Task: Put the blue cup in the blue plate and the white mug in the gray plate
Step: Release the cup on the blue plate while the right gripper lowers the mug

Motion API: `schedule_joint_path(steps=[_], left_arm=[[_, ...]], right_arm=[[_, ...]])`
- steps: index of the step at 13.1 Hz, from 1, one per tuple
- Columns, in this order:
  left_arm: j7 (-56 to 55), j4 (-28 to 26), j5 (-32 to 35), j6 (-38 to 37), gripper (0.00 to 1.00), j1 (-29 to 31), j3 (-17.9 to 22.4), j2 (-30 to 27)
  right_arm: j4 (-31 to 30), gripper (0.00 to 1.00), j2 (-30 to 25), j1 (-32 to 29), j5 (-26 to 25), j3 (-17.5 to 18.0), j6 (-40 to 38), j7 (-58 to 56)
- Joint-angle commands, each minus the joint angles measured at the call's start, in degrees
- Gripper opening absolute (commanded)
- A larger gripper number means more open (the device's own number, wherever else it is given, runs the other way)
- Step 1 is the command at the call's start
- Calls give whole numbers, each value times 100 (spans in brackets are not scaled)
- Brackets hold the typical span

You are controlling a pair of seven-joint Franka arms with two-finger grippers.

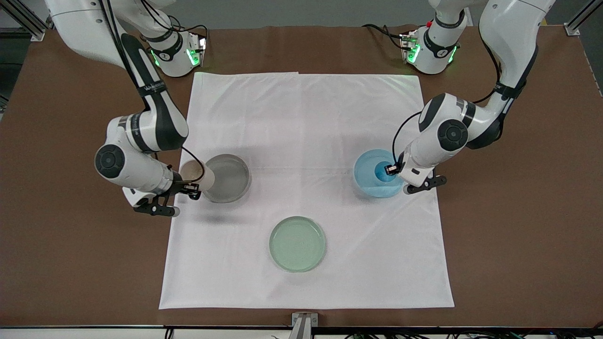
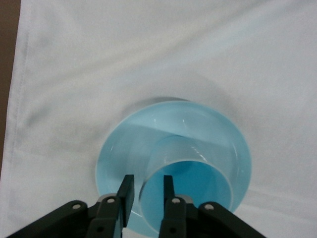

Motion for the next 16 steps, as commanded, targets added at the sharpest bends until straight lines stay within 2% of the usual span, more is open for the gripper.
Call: schedule_joint_path(steps=[1, 4, 6, 8, 11, 13, 14, 15, 16], left_arm=[[-95, 499, 71, -464, 100, 52, -26, -255], [-25, 1702, 132, -1675, 100, 78, -8, -291], [194, 2389, 692, -2318, 100, 78, 0, -291], [632, 2821, 1011, -2871, 100, 191, 27, -448], [1808, 3147, 924, -3426, 100, 666, -8, -712], [2197, 3331, 915, -3900, 100, 816, -35, -932], [2338, 3463, 793, -4085, 100, 790, 9, -1063], [2461, 3455, 627, -4192, 100, 712, 114, -1273], [2584, 3421, 547, -4288, 100, 520, 384, -1441]], right_arm=[[-134, 0, -69, 225, 115, -51, 168, 211], [-354, 0, -69, 523, 89, -59, 485, 553], [-381, 0, -51, 673, 80, -68, 521, 790], [-442, 0, -51, 779, 62, -77, 599, 906], [-451, 2, -34, 779, -60, -86, 617, 906], [-434, 7, -25, 727, -174, -95, 617, 906], [-434, 17, -7, 718, -210, -95, 617, 906], [-425, 49, 28, 709, -210, -95, 617, 906], [-425, 92, 37, 700, -210, -103, 626, 915]])
